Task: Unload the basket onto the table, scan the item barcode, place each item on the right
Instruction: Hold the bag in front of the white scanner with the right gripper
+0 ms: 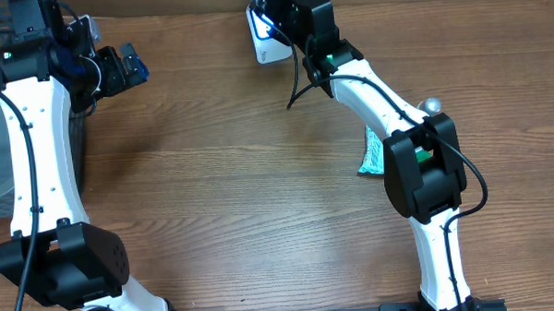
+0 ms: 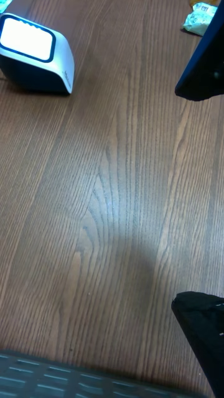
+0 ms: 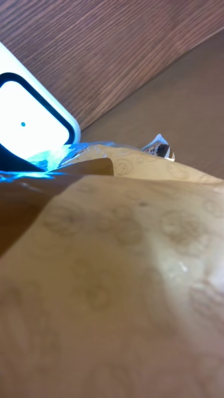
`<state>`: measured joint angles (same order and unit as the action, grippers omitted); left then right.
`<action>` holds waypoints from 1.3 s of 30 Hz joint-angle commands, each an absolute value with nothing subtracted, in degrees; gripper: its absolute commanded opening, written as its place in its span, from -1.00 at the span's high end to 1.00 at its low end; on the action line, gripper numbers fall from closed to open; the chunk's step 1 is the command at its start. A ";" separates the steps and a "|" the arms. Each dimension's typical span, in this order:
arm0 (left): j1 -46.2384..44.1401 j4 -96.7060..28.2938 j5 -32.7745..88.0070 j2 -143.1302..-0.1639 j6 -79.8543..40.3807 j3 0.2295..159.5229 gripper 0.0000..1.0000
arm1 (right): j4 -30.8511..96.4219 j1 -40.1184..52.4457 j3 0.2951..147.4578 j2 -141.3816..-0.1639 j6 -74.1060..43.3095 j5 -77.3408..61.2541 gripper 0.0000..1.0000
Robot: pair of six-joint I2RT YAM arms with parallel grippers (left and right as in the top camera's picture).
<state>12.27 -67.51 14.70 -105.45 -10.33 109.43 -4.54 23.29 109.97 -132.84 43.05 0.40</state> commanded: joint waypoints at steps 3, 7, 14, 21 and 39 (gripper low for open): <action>12.21 -67.40 14.41 -104.88 -9.85 109.69 -0.99 | -4.08 23.24 111.46 -132.14 43.29 1.19 0.93; 12.21 -67.40 14.39 -104.88 -9.85 109.69 -0.99 | -2.02 23.24 111.46 -132.14 39.86 0.51 0.93; 12.19 -67.40 14.39 -104.88 -9.85 109.69 -0.99 | -1.58 23.24 111.46 -132.14 32.95 -3.75 0.93; 12.21 -67.40 14.39 -104.88 -9.85 109.69 -0.99 | 2.90 23.31 111.46 -131.94 31.00 -9.08 0.93; 12.21 -67.40 14.39 -104.88 -9.85 109.69 -0.99 | 9.93 23.31 111.46 -131.46 25.47 -19.42 0.93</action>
<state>12.25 -67.51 14.72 -105.45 -10.33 109.43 10.11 23.29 110.00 -132.84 26.61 -17.45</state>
